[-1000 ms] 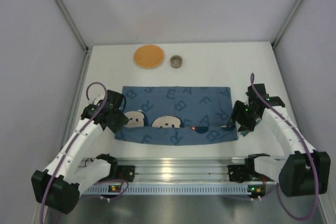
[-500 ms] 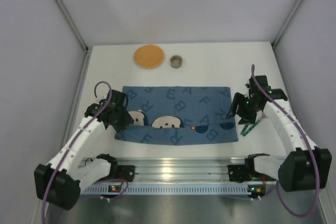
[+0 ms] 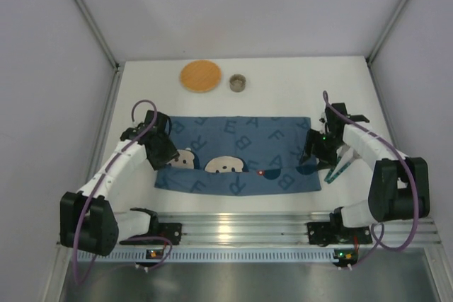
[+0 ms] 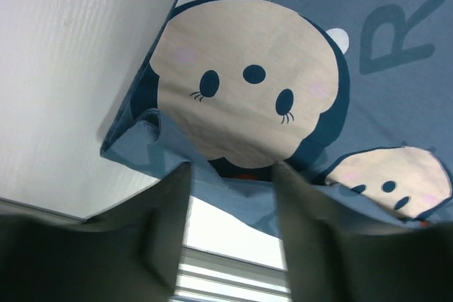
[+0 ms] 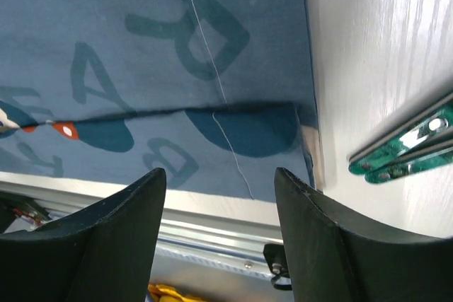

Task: Set the dinner table for one person

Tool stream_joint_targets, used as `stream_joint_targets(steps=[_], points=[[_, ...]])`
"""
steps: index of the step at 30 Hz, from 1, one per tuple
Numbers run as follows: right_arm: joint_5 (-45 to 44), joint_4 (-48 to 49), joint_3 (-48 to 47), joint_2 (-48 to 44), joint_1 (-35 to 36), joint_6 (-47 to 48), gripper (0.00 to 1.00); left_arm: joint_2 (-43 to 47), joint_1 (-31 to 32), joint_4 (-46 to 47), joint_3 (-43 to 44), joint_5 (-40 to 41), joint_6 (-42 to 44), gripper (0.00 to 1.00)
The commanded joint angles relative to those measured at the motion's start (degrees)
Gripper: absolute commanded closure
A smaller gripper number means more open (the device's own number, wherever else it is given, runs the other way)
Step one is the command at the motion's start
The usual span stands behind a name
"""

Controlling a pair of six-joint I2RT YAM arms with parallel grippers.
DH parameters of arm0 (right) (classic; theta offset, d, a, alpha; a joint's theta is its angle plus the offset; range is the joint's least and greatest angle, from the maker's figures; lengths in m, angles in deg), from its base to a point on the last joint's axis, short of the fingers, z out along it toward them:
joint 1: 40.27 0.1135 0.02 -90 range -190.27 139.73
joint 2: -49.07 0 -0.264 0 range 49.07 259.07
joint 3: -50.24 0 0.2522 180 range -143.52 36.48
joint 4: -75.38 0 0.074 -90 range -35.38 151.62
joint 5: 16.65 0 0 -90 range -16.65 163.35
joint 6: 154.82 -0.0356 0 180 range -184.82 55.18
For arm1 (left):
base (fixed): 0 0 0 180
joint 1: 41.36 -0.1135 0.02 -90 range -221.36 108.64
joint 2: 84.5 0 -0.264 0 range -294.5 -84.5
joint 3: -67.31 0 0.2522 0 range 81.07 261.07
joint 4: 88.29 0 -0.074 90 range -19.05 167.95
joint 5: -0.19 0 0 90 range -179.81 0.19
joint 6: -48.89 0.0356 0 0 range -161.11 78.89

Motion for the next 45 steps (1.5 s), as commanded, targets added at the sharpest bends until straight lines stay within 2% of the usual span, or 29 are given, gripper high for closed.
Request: stream_joint_targets(steps=[1, 3, 4, 6, 7, 11, 16, 21, 26, 31, 37, 40, 42, 45], points=[[0.0, 2.7, -3.6, 3.0, 0.3, 1.3, 0.37, -2.0, -0.6, 2.5, -1.2, -1.2, 1.9, 0.50], [-0.7, 3.1, -4.0, 4.3, 0.2, 1.2, 0.37, -4.1, -0.5, 2.1, -1.3, -1.3, 2.4, 0.60], [-1.2, 3.4, -4.1, 5.7, 0.3, 1.3, 0.37, -4.7, -0.6, 2.1, -1.4, -1.7, 2.5, 0.69], [-2.0, 3.6, -4.6, 7.7, 0.4, 1.4, 0.37, -5.5, -0.6, 2.2, -1.3, -2.9, 2.9, 0.82], [-2.2, 3.8, -4.8, 8.2, 0.2, 1.5, 0.37, -5.4, -0.6, 2.1, -1.0, -3.1, 2.9, 1.00], [-2.3, 3.6, -5.9, 9.4, 0.2, 1.5, 0.37, -2.8, -0.7, -2.7, 1.8, -2.9, 2.2, 1.00], [-2.1, 3.6, -7.8, 7.5, 0.2, 1.7, 0.37, 5.1, -0.7, -8.0, 4.2, 0.1, 1.2, 1.00], [-1.8, 3.9, -8.9, 8.7, 0.2, 2.4, 0.37, 12.2, -0.7, -9.6, 2.5, 2.3, 1.2, 1.00], [-4.3, 4.5, -6.2, 10.5, 0.1, 3.0, 0.38, 13.2, -0.7, -10.7, -0.6, 0.9, 0.0, 1.00], [-1.2, 5.8, -3.4, 8.6, 0.3, 1.9, 0.42, 14.3, -0.7, -10.9, -1.5, 1.0, -0.5, 1.00], [0.0, 7.0, 0.8, 6.6, 0.9, 1.7, 0.43, 18.4, -0.6, -13.9, 0.0, 6.7, -3.7, 1.00], [1.2, 6.8, 1.4, 5.7, 1.4, 1.7, 0.45, 26.0, -0.7, -14.1, -0.3, 11.4, -5.8, 1.00], [2.0, 6.2, 1.2, 4.2, 2.1, 1.1, 0.51, 30.8, -0.7, -12.8, -1.9, 11.7, -5.6, 1.00], [3.1, 5.9, 1.5, 2.4, 3.5, 0.2, 0.61, 32.4, -0.6, -13.1, -2.6, 11.4, -6.1, 1.00]])
